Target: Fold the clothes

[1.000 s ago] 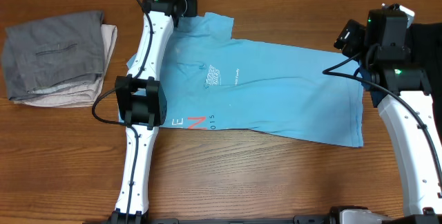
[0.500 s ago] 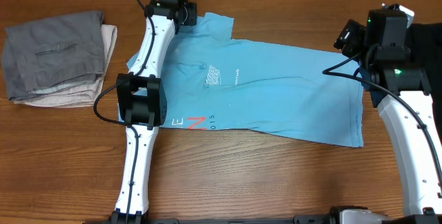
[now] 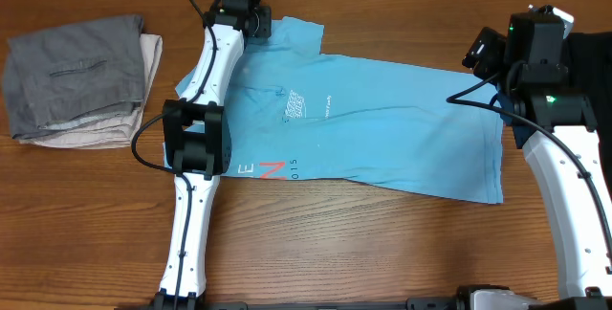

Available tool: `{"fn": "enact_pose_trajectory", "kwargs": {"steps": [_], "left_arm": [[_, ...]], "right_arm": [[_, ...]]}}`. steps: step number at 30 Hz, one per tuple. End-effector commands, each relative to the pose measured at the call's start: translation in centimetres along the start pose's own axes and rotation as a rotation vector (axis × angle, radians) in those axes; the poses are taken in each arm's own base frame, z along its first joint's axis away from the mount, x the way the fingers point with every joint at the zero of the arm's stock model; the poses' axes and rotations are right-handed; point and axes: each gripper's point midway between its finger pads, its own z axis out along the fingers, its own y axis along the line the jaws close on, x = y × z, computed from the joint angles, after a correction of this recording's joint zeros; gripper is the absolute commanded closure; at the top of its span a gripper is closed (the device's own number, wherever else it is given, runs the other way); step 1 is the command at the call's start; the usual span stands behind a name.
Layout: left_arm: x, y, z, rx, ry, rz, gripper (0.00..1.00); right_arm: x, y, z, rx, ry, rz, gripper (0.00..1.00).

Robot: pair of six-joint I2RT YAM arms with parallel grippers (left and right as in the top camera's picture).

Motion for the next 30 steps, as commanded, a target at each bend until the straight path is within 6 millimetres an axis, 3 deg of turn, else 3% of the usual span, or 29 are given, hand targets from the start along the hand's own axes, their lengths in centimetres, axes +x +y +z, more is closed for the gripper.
{"fn": "enact_pose_trajectory", "kwargs": {"steps": [1, 6, 11, 22, 25, 27, 30], "left_arm": [[0.5, 0.8, -0.2, -0.025, 0.018, -0.002, 0.47], [-0.5, 0.7, -0.4, -0.022, -0.018, -0.004, 0.39], [-2.3, 0.5, -1.3, -0.016, -0.066, -0.006, 0.41], [-3.8, 0.4, -2.2, -0.012, -0.101, -0.009, 0.41], [-5.3, 0.2, -3.4, -0.007, -0.136, -0.017, 0.44], [-6.6, 0.1, -4.6, -0.003, -0.164, -0.018, 0.55], [-7.0, 0.0, -5.2, -0.003, -0.165, -0.018, 0.59]], "right_arm": [[-0.3, -0.1, -0.1, 0.003, -0.011, 0.012, 0.00], [-0.3, -0.1, -0.1, 0.003, -0.010, 0.012, 0.00], [-0.3, -0.1, -0.1, 0.003, -0.010, 0.012, 0.00], [-0.3, -0.1, -0.1, 0.003, -0.010, 0.012, 0.00], [-0.3, -0.1, -0.1, 0.003, -0.011, 0.012, 0.00], [-0.3, -0.1, -0.1, 0.003, -0.010, 0.012, 0.00], [-0.3, -0.1, -0.1, 0.003, -0.010, 0.012, 0.00]]}}
